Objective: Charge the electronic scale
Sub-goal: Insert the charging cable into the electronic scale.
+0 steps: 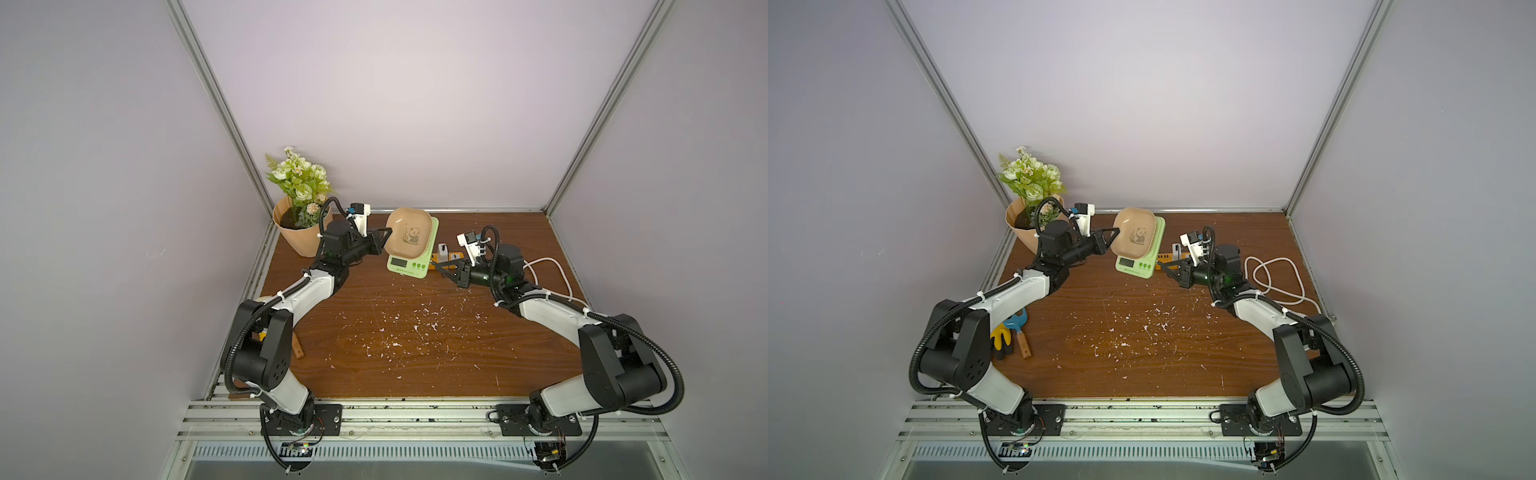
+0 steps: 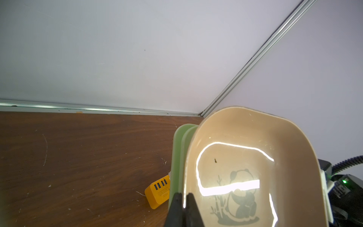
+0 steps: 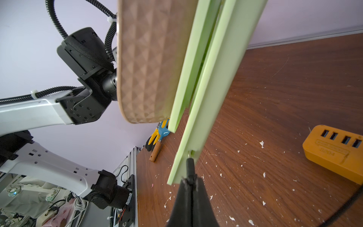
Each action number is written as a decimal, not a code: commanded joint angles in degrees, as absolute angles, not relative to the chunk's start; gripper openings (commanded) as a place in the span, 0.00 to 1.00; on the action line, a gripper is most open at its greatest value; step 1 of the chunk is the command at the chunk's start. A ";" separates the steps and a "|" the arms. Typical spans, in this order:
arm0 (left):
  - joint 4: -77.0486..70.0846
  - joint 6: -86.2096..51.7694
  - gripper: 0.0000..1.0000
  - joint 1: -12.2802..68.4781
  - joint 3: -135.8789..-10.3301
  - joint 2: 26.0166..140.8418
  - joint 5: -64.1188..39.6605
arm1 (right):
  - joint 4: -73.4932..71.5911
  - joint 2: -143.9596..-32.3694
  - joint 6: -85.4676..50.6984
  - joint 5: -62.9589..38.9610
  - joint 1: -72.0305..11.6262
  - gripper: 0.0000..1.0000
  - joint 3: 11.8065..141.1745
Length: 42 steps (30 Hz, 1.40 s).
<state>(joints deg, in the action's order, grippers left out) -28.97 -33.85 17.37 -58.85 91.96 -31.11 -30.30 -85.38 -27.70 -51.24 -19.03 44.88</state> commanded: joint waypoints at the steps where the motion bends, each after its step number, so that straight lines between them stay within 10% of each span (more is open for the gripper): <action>1: -35.31 -36.18 0.00 18.02 -58.79 89.70 -32.91 | -32.13 -86.25 -26.78 -52.09 -19.60 0.00 46.17; 42: -38.85 -31.48 0.00 18.41 -56.63 87.03 -36.87 | -25.55 -88.69 -29.03 -53.70 -19.60 0.00 50.15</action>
